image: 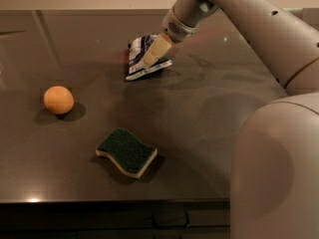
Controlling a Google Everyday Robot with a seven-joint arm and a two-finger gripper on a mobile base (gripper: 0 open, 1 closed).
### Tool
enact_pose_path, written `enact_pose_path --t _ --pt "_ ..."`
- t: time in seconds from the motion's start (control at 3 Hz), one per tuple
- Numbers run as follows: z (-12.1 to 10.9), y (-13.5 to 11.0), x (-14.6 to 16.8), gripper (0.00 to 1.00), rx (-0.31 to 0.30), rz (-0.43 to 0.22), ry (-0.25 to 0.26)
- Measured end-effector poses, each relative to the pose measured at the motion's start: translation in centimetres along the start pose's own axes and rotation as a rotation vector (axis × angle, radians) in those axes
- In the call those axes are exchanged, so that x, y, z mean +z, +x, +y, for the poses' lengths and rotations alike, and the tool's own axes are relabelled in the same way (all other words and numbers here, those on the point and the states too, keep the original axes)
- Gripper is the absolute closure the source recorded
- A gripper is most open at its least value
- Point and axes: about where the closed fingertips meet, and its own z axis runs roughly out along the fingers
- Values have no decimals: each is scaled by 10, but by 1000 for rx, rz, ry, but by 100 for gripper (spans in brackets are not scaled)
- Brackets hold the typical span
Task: Pick blue chip bag
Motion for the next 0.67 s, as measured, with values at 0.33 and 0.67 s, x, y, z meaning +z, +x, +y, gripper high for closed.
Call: enact_pose_path --t 0.33,0.67 --pt "15 -9 10 0 -5 13 22" --pt "21 -7 24 0 1 26 55"
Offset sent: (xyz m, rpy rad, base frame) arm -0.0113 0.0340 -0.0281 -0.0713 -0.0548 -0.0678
